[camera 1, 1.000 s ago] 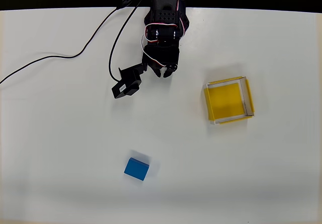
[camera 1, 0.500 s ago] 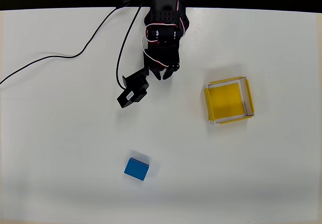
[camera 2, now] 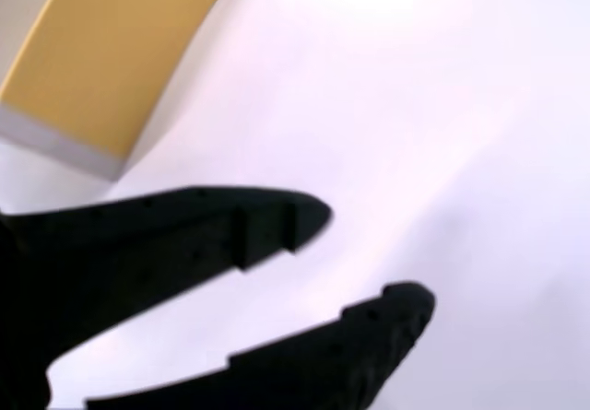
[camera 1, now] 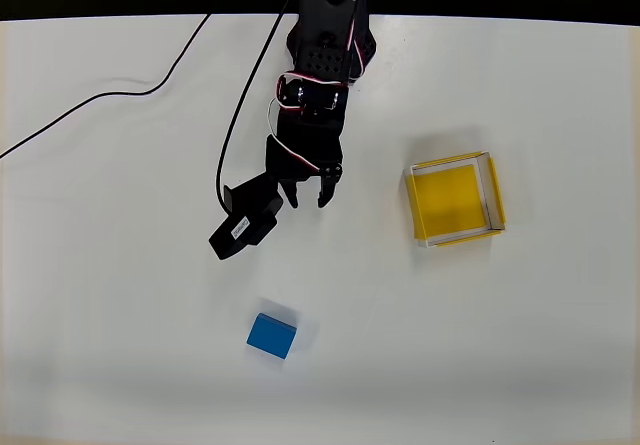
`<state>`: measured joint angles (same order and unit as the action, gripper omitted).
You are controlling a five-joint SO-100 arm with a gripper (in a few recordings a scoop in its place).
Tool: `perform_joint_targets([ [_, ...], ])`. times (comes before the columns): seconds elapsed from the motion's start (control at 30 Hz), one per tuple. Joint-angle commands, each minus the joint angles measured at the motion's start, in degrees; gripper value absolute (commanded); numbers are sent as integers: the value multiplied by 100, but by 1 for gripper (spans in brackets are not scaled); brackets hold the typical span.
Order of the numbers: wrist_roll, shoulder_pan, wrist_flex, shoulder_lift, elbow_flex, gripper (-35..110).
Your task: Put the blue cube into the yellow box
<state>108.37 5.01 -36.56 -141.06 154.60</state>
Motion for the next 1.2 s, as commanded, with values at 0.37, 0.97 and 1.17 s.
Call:
perform_joint_targets([
  [0.37, -387, 809, 2197, 3287, -3296, 38],
  [0.97, -2197, 773, 3472, 5906, -5423, 50],
  [1.17, -2276, 756, 3595, 6416, -5669, 53],
])
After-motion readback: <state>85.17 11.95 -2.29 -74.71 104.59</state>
